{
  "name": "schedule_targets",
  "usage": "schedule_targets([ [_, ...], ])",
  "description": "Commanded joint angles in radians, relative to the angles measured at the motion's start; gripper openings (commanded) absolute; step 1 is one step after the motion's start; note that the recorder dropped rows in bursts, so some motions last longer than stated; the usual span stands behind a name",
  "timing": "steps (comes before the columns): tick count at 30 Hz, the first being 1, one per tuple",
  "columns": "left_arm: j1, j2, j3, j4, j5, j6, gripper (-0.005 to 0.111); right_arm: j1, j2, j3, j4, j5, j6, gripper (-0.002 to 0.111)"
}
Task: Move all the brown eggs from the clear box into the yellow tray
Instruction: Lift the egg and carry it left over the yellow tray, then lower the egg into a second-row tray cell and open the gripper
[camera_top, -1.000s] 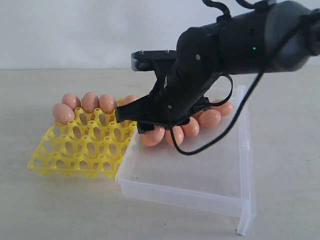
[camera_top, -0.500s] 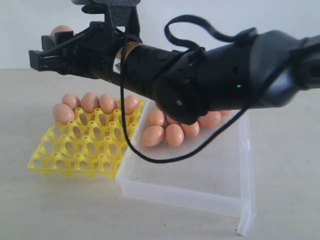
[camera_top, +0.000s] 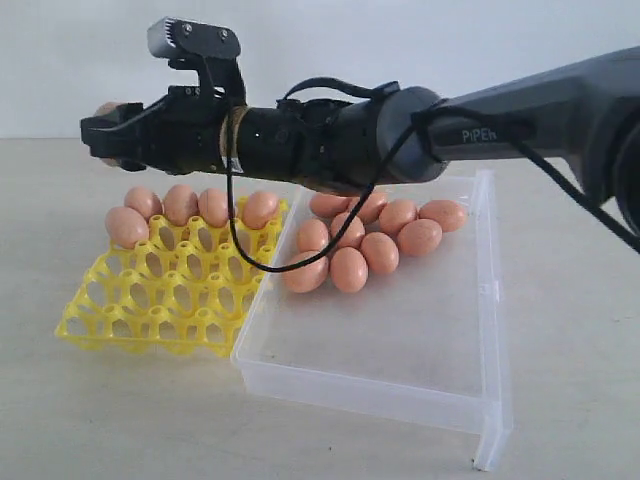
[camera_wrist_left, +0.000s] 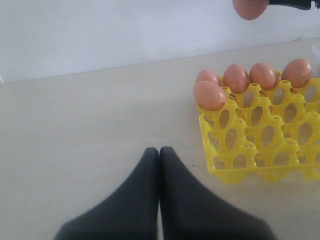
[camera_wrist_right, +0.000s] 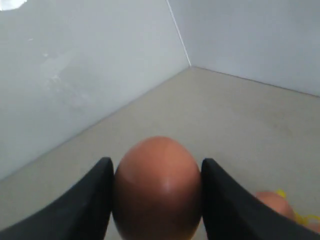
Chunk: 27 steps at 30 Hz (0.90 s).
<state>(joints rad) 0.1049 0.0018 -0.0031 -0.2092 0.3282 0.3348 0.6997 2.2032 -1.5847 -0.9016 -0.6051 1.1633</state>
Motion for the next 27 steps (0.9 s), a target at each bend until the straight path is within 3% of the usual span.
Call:
schedule_targets([
  [1,0.002,-0.002,0.003,-0.003,-0.014,-0.010,-0.004,-0.037,0.055,-0.014,-0.084,0.005,0.013,0.000],
  [10,0.002,-0.002,0.003,-0.003,-0.014,-0.010,-0.004,-0.040,0.157,-0.020,-0.062,0.031,-0.080,0.000],
  [27,0.002,-0.002,0.003,-0.003,-0.014,-0.010,-0.004,-0.018,0.264,-0.202,-0.069,0.139,-0.039,0.000],
])
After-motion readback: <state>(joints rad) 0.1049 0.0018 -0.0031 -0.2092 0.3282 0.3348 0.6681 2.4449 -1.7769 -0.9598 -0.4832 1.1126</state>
